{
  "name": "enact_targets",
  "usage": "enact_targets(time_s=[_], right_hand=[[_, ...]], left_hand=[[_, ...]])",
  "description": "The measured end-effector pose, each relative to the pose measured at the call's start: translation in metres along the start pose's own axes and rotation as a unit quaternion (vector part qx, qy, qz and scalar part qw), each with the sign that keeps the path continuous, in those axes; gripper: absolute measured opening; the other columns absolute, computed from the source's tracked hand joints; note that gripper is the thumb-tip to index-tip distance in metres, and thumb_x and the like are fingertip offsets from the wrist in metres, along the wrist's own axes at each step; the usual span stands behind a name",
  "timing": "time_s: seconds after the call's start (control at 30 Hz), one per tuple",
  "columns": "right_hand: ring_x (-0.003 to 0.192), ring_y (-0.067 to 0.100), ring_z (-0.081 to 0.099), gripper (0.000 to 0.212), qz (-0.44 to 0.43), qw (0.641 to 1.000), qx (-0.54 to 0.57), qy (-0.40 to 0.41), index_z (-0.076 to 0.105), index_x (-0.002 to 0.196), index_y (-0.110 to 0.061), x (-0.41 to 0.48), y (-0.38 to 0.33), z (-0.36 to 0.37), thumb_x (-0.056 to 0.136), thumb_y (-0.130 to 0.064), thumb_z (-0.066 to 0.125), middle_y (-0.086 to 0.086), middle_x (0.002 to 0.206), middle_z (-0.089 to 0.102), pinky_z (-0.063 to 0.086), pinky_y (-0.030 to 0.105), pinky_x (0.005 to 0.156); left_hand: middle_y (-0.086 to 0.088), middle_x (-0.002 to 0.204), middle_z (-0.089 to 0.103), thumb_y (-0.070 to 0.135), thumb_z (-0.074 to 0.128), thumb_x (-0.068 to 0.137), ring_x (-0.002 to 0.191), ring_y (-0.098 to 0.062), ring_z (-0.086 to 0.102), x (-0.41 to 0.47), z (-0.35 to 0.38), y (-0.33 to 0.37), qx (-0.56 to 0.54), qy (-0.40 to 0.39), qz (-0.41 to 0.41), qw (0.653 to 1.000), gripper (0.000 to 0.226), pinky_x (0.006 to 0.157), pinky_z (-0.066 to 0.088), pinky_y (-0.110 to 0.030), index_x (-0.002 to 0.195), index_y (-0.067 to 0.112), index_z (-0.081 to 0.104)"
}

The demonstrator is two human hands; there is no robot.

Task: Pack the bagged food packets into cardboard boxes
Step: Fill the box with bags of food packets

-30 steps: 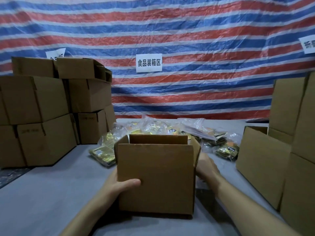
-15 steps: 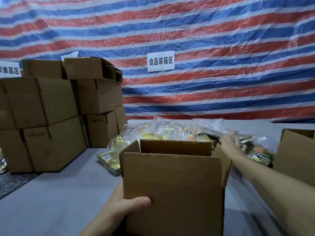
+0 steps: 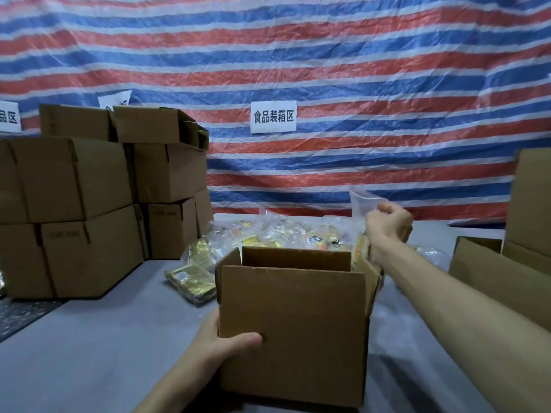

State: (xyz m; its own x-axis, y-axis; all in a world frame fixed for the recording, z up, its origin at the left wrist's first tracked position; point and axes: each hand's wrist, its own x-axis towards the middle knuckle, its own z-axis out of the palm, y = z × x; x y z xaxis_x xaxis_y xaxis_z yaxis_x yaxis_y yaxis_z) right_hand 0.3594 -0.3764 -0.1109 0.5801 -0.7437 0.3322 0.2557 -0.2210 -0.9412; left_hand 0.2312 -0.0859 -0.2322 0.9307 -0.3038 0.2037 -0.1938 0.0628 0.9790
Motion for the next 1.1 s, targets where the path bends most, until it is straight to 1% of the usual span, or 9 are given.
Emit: enact_targets(time_s=[0.17, 0.23, 0.3, 0.37, 0.6, 0.7, 0.87, 1.0, 1.1], right_hand=[[0.093, 0.027, 0.067, 0.018, -0.024, 0.999, -0.025, -0.04, 0.07, 0.084, -0.025, -0.018, -0.019, -0.009, 0.089, -0.01, 0.062, 0.002, 0.092, 0.071, 0.051, 0.056, 0.096], [0.09, 0.025, 0.066, 0.02, -0.032, 0.997, -0.02, -0.067, 0.069, 0.078, -0.025, -0.022, -0.021, -0.017, 0.089, -0.008, 0.065, -0.001, 0.085, 0.069, 0.054, 0.049, 0.086], [0.086, 0.018, 0.065, 0.02, -0.048, 0.993, -0.026, -0.105, 0.071, 0.079, -0.023, -0.024, -0.021, -0.029, 0.087, -0.005, 0.069, -0.002, 0.085, 0.069, 0.051, 0.031, 0.067], [0.083, 0.013, 0.064, 0.019, -0.069, 0.987, -0.042, -0.141, 0.071, 0.081, -0.023, -0.027, -0.022, -0.038, 0.083, -0.004, 0.073, -0.003, 0.086, 0.07, 0.043, 0.024, 0.059], [0.094, 0.016, 0.066, 0.025, -0.091, 0.962, -0.027, -0.256, 0.071, 0.094, -0.023, -0.036, -0.043, -0.063, 0.083, -0.001, 0.075, -0.001, 0.098, 0.07, 0.053, 0.032, 0.07], [0.102, 0.021, 0.068, 0.032, -0.077, 0.954, 0.0, -0.289, 0.073, 0.104, -0.02, -0.041, -0.05, -0.072, 0.085, 0.005, 0.071, 0.001, 0.107, 0.069, 0.06, 0.043, 0.085], [0.092, 0.017, 0.075, 0.043, -0.108, 0.948, 0.104, -0.281, 0.065, 0.128, -0.019, -0.047, -0.068, -0.082, 0.093, 0.006, 0.061, -0.007, 0.114, 0.063, 0.064, 0.037, 0.076], [0.115, 0.019, 0.067, 0.046, -0.171, 0.948, 0.169, -0.21, 0.065, 0.128, -0.02, -0.051, -0.081, -0.085, 0.09, 0.005, 0.066, -0.009, 0.124, 0.064, 0.062, 0.041, 0.087], [0.114, 0.015, 0.067, 0.043, -0.186, 0.941, 0.228, -0.166, 0.068, 0.126, -0.019, -0.056, -0.088, -0.087, 0.09, 0.005, 0.065, -0.011, 0.12, 0.065, 0.061, 0.037, 0.088]], left_hand=[[-0.004, 0.124, 0.073, 0.048, 0.097, 0.055, 0.113, -0.025, 0.07, 0.0, 0.0, 0.005, -0.021, -0.022, -0.019, 0.999, 0.094, 0.085, 0.06, -0.032, 0.134, 0.025, 0.053], [-0.004, 0.127, 0.071, 0.047, 0.096, 0.059, 0.117, -0.025, 0.068, 0.0, 0.001, 0.006, -0.019, -0.032, -0.017, 0.999, 0.094, 0.088, 0.06, -0.033, 0.138, 0.025, 0.049], [-0.004, 0.128, 0.071, 0.046, 0.097, 0.059, 0.118, -0.025, 0.068, 0.001, 0.002, 0.007, -0.021, -0.033, -0.015, 0.999, 0.096, 0.089, 0.059, -0.033, 0.139, 0.024, 0.048], [-0.003, 0.126, 0.071, 0.045, 0.098, 0.056, 0.117, -0.024, 0.068, 0.003, 0.002, 0.008, -0.03, -0.042, -0.021, 0.998, 0.098, 0.088, 0.059, -0.032, 0.138, 0.025, 0.047], [0.005, 0.126, 0.071, 0.048, 0.1, 0.052, 0.116, -0.019, 0.069, 0.005, 0.012, 0.005, -0.025, -0.049, -0.012, 0.998, 0.103, 0.088, 0.059, -0.03, 0.138, 0.034, 0.044], [0.009, 0.123, 0.072, 0.047, 0.1, 0.05, 0.114, -0.016, 0.069, 0.002, 0.02, 0.004, -0.037, -0.052, -0.015, 0.998, 0.103, 0.085, 0.06, -0.027, 0.135, 0.039, 0.043], [0.007, 0.13, 0.069, 0.044, 0.095, 0.066, 0.12, -0.019, 0.066, -0.003, 0.029, 0.008, -0.03, -0.074, -0.001, 0.997, 0.079, 0.091, 0.058, -0.029, 0.132, 0.044, 0.051], [0.007, 0.128, 0.07, 0.05, 0.096, 0.061, 0.119, -0.018, 0.067, -0.005, 0.033, 0.008, -0.021, -0.075, -0.021, 0.997, 0.095, 0.089, 0.059, -0.028, 0.138, 0.036, 0.042], [0.008, 0.126, 0.071, 0.051, 0.096, 0.057, 0.118, -0.017, 0.067, -0.007, 0.036, 0.01, -0.013, -0.072, -0.026, 0.997, 0.099, 0.088, 0.059, -0.028, 0.137, 0.035, 0.042]])
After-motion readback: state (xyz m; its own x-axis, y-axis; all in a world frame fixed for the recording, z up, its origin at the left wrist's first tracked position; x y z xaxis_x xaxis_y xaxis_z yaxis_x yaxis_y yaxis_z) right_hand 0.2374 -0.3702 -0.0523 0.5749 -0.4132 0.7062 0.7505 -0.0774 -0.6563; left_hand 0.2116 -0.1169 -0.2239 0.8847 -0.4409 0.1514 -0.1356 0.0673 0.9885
